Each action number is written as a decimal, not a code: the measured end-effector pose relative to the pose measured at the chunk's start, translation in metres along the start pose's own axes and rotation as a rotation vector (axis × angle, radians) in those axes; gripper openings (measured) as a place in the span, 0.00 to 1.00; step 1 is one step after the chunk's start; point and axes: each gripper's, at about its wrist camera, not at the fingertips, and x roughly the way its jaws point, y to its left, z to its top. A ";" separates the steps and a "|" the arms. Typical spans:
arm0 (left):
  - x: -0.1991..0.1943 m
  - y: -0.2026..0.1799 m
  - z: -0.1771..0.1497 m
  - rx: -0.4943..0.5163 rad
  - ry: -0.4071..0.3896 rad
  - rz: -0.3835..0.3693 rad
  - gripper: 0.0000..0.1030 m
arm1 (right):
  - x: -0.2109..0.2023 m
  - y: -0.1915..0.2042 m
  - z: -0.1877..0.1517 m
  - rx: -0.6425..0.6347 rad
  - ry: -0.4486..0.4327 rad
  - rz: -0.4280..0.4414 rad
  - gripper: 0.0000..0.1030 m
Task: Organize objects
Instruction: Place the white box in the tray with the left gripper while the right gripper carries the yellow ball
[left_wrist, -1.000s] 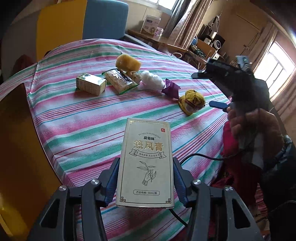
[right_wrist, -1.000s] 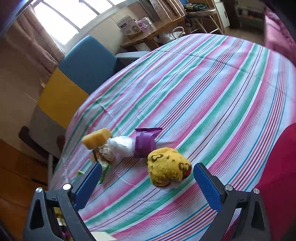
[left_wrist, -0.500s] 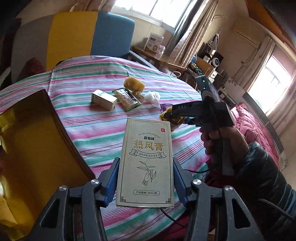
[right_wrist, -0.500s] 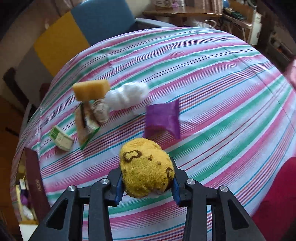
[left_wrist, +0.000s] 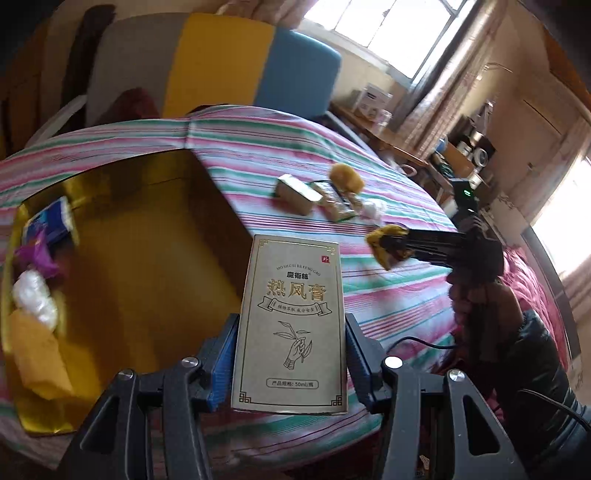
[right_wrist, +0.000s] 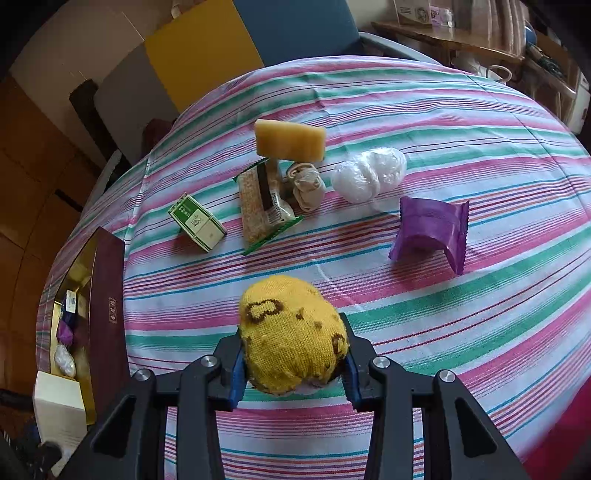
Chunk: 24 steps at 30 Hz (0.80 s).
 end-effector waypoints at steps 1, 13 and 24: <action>-0.003 0.008 -0.001 -0.019 -0.003 0.017 0.52 | 0.000 0.001 0.000 -0.004 -0.003 0.003 0.40; -0.016 0.108 -0.008 -0.216 -0.012 0.296 0.50 | -0.010 0.009 -0.001 -0.039 -0.041 0.030 0.40; 0.007 0.125 -0.025 -0.136 -0.013 0.464 0.51 | -0.009 0.012 -0.002 -0.055 -0.039 0.022 0.40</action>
